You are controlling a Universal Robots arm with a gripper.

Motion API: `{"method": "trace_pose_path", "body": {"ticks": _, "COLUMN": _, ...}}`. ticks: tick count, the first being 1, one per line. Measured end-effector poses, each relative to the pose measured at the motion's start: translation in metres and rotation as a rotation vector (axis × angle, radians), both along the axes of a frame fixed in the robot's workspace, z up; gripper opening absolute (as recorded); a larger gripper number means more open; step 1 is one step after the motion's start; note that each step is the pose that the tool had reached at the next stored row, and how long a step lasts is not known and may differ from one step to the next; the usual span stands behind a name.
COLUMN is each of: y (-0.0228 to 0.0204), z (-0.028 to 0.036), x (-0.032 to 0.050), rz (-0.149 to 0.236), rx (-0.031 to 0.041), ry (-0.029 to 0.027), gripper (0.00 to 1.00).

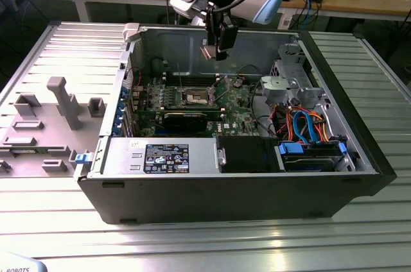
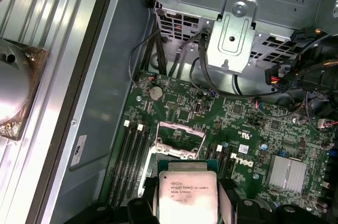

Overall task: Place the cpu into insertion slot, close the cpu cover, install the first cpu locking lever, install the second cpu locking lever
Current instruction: 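Place the cpu into insertion slot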

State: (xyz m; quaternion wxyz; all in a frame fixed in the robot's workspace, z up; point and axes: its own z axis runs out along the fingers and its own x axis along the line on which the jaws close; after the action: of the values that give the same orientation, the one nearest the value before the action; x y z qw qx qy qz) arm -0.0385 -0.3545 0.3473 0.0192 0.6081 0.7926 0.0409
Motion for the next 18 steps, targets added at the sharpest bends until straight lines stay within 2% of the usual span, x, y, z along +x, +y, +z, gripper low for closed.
{"method": "trace_pose_path", "body": {"ticks": 7, "y": 0.0000, "z": -0.0006, "x": 0.0000, "rz": -0.071, "rx": -0.0001, "ry": 0.0001, "gripper": 0.54}}
{"method": "trace_pose_path", "body": {"ticks": 18, "y": 0.0000, "z": -0.0028, "x": 0.0000, "rz": -0.075, "rx": 0.0000, "ry": 0.0001, "gripper": 0.54}}
